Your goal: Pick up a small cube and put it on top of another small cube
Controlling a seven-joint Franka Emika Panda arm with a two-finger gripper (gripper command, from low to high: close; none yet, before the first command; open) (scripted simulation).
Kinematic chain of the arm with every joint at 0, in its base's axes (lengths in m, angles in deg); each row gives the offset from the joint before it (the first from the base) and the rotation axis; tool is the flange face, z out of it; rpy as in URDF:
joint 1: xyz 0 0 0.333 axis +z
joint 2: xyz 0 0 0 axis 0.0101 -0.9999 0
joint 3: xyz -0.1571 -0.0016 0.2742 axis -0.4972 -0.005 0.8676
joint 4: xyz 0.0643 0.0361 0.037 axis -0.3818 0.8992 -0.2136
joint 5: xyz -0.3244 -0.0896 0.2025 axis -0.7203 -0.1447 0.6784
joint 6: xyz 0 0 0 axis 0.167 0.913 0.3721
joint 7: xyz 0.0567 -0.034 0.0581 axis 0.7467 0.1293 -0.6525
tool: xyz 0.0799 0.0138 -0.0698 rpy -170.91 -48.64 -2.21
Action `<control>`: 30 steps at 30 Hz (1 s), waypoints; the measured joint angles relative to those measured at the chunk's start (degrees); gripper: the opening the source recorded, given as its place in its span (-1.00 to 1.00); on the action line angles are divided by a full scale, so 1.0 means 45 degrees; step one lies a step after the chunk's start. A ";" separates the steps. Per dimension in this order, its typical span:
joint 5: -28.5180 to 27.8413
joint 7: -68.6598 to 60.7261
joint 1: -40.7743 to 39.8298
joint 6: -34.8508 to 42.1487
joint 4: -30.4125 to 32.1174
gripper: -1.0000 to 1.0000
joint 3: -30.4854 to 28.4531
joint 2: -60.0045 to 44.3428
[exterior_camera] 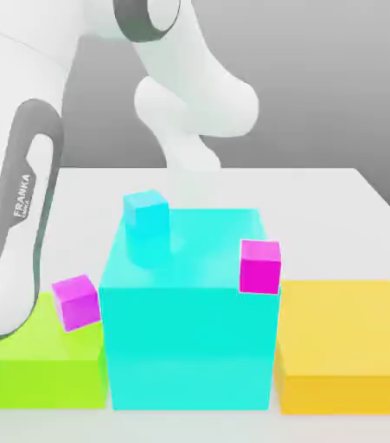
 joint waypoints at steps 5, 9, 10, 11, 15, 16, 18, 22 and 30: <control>-0.0217 0.0550 0.0365 0.1246 0.0750 -1.00 -0.0360 0.1992; -0.0253 0.1953 0.0968 0.1675 0.2145 -1.00 -0.0725 0.3828; -0.0313 0.2362 0.1108 0.1767 0.2508 -1.00 -0.0800 0.4291; -0.0377 0.2777 0.1250 0.1853 0.2874 -1.00 -0.0877 0.4756; -0.0847 0.4600 0.1648 0.2200 0.4336 -1.00 -0.1014 0.6622; -0.0990 0.5079 0.1725 0.2284 0.4703 -1.00 -0.1020 0.7089; -0.1292 0.6055 0.1869 0.2453 0.5435 -1.00 -0.1018 0.8021; -0.1894 0.8036 0.1827 0.2799 0.6899 -1.00 -0.0747 0.9869; -0.2598 1.1286 0.1266 0.2869 0.9614 -1.00 0.0094 1.2629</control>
